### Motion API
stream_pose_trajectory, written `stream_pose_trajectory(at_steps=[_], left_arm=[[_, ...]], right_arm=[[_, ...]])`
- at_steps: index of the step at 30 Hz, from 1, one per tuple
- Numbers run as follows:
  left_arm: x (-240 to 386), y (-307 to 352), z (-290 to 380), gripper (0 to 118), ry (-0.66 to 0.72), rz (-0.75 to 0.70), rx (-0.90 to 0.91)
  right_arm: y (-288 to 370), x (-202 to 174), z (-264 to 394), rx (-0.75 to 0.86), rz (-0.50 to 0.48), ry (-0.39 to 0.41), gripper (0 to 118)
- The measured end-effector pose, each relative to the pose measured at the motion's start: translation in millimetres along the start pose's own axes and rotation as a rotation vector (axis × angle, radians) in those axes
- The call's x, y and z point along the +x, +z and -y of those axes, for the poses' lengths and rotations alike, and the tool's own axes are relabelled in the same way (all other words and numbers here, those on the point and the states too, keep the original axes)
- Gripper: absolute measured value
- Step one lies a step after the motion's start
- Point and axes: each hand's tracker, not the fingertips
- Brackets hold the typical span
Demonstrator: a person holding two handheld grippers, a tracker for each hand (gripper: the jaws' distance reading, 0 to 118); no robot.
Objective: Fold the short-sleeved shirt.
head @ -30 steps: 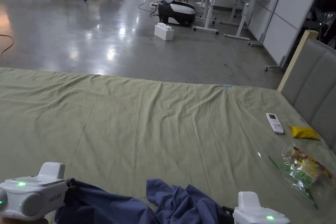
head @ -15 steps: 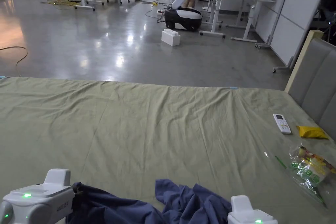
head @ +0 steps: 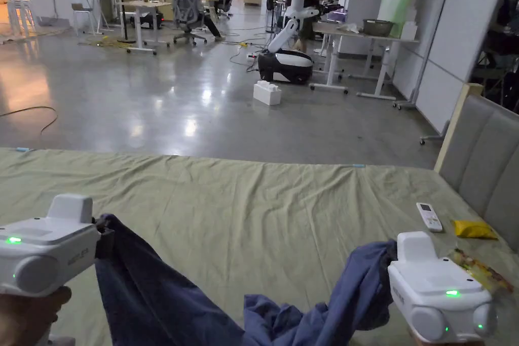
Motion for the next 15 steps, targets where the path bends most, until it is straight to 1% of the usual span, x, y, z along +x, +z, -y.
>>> stream_pose_trajectory(at_steps=[1, 2, 3, 4, 5, 9, 15], left_arm=[[-6, 6, -9, 5, 0.001, -0.011, 0.019], [-13, 11, -18, 5, 0.005, -0.013, 0.03], [-18, 19, -28, 5, 0.018, -0.027, 0.046], [-25, 23, -36, 5, 0.026, -0.037, 0.06], [-32, 27, -45, 5, 0.031, -0.044, 0.071], [-57, 39, -77, 5, 0.045, -0.094, 0.114], [-92, 42, -113, 5, 0.099, -0.151, 0.133]], right_arm=[[5, 4, -13, 0.045, 0.009, 0.021, 6], [8, 8, -24, 0.071, 0.017, 0.017, 6], [10, 13, -32, 0.059, 0.02, -0.013, 6], [12, 18, -44, 0.081, 0.032, -0.008, 6], [14, 22, -53, 0.089, 0.038, -0.026, 6], [13, 39, -92, 0.133, 0.077, -0.031, 6], [11, 59, -137, 0.171, 0.106, -0.049, 6]])
